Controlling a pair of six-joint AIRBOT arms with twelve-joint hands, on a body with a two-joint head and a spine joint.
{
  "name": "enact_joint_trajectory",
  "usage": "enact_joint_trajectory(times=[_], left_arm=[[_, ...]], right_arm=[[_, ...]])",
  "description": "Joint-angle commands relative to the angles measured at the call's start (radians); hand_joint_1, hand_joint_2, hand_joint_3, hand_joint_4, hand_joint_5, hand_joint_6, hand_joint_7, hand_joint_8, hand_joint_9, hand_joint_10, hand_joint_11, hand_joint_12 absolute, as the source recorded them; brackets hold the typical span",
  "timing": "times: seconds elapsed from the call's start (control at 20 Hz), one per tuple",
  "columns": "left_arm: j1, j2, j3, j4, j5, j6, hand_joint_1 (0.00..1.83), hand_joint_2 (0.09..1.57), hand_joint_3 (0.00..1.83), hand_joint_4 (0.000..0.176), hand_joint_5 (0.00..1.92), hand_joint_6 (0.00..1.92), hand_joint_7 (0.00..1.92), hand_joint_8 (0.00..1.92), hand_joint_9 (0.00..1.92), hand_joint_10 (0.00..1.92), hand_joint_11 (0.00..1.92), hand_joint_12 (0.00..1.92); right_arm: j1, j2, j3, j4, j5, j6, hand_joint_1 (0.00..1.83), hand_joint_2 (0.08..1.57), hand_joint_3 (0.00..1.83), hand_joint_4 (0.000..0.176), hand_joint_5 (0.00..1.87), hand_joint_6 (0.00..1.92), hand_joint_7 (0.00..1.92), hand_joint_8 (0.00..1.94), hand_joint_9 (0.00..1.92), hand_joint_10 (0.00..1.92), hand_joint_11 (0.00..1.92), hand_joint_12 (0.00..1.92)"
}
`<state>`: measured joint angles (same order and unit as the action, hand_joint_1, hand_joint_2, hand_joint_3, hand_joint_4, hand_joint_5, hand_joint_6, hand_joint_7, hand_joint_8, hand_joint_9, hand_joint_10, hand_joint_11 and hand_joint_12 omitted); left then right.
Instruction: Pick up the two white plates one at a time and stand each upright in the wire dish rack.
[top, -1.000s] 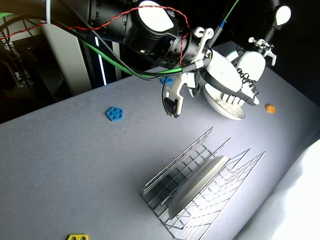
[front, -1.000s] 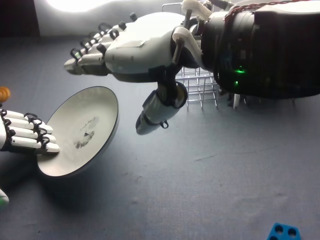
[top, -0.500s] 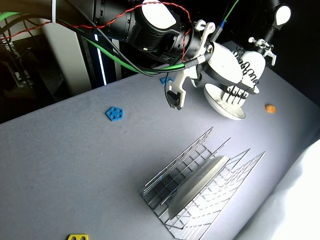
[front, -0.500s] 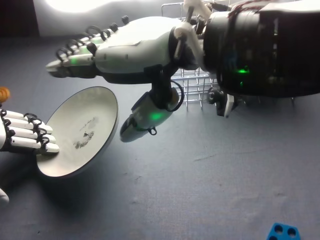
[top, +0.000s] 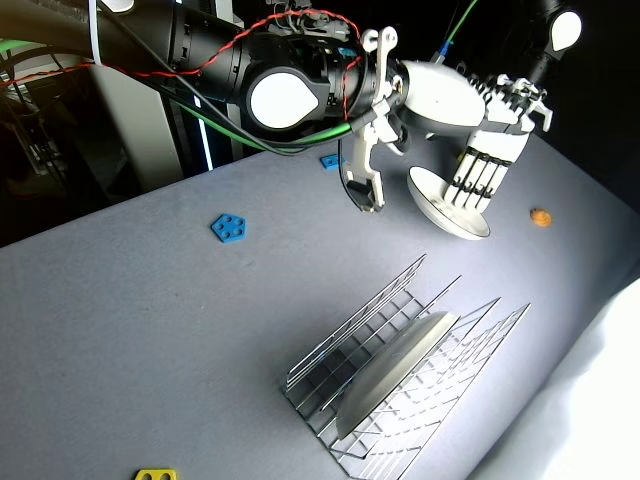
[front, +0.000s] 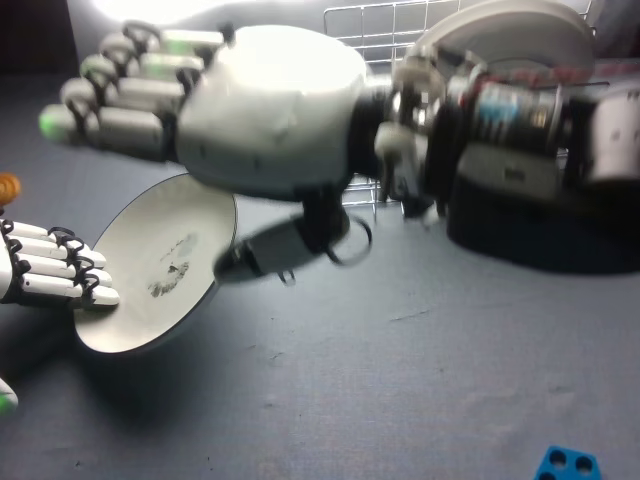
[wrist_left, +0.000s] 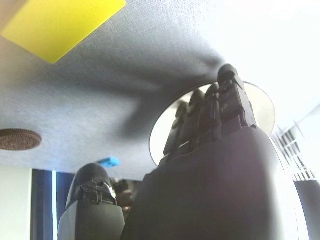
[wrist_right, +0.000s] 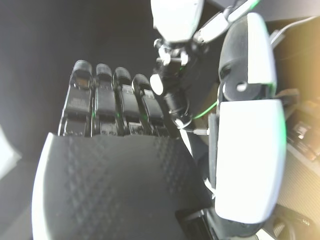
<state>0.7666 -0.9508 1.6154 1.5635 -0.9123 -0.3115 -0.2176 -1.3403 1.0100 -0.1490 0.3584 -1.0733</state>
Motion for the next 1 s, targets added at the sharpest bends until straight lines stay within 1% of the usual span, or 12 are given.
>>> enact_joint_trajectory(times=[0.0,0.05,0.25,0.35,0.45,0.6,0.7,0.75,0.95], left_arm=[[0.007,-0.012,-0.006,0.028,-0.034,-0.002,0.0,1.05,0.0,0.0,0.05,0.01,0.05,0.01,0.01,0.01,0.0,0.0],[0.007,-0.012,-0.006,0.028,-0.034,-0.002,0.0,1.05,0.0,0.0,0.03,0.01,0.04,0.0,0.0,0.0,0.0,0.0],[0.007,-0.012,-0.006,0.028,-0.034,-0.002,0.0,1.05,0.0,0.0,0.02,0.0,0.03,0.0,0.0,0.0,0.0,0.0],[0.007,-0.012,-0.006,0.028,-0.034,-0.002,0.0,1.06,0.0,0.0,0.02,0.0,0.03,0.0,0.0,0.0,0.0,0.0],[0.007,-0.012,-0.006,0.028,-0.034,-0.002,0.0,1.06,0.0,0.0,0.02,0.0,0.03,0.0,0.0,0.0,0.0,0.0],[0.007,-0.013,-0.006,0.028,-0.034,-0.002,0.0,1.06,0.0,0.0,0.03,0.0,0.04,0.01,0.01,0.0,0.0,0.0],[0.007,-0.013,-0.006,0.028,-0.034,-0.002,0.0,1.06,0.0,0.0,0.02,0.0,0.04,0.0,0.01,0.0,0.0,0.0],[0.007,-0.014,-0.006,0.028,-0.034,-0.002,0.0,1.06,0.0,0.0,0.03,0.0,0.04,0.0,0.01,0.0,0.0,0.0],[0.007,-0.016,-0.006,0.028,-0.034,-0.002,0.0,1.06,0.0,0.0,0.04,0.01,0.06,0.01,0.03,0.01,0.0,0.0]], right_arm=[[-0.007,-0.002,-0.001,-0.013,0.119,-0.002,0.98,0.97,0.01,0.0,0.0,0.0,0.0,0.0,0.0,0.0,0.0,0.0],[-0.019,-0.007,0.002,-0.015,0.125,-0.023,0.99,0.96,0.01,0.0,0.0,0.0,0.0,0.0,0.0,0.0,0.0,0.0],[-0.08,-0.042,0.025,-0.014,0.173,-0.175,0.96,0.98,0.01,0.0,0.0,0.0,0.0,0.0,0.0,0.0,0.0,0.0],[-0.092,-0.07,0.059,-0.004,0.174,-0.193,0.97,0.97,0.01,0.0,0.0,0.0,0.0,0.0,0.0,0.0,0.0,0.0],[-0.099,-0.103,0.106,0.051,0.173,-0.232,0.97,0.97,0.01,0.0,0.0,0.0,0.0,0.0,0.0,0.0,0.0,0.0],[-0.114,-0.152,0.165,0.066,0.174,-0.278,0.97,0.97,0.01,0.0,0.0,0.0,0.0,0.0,0.0,0.0,0.0,0.0],[-0.117,-0.178,0.195,0.102,0.162,-0.303,0.97,0.97,0.01,0.0,0.0,0.0,0.0,0.0,0.0,0.0,0.0,0.0],[-0.119,-0.193,0.21,0.131,0.153,-0.328,1.0,0.97,0.01,0.0,0.0,0.0,0.0,0.0,0.0,0.0,0.01,0.0],[-0.141,-0.248,0.272,0.138,0.154,-0.382,0.99,0.99,0.01,0.0,0.0,0.0,0.0,0.0,0.0,0.0,0.02,0.02]])
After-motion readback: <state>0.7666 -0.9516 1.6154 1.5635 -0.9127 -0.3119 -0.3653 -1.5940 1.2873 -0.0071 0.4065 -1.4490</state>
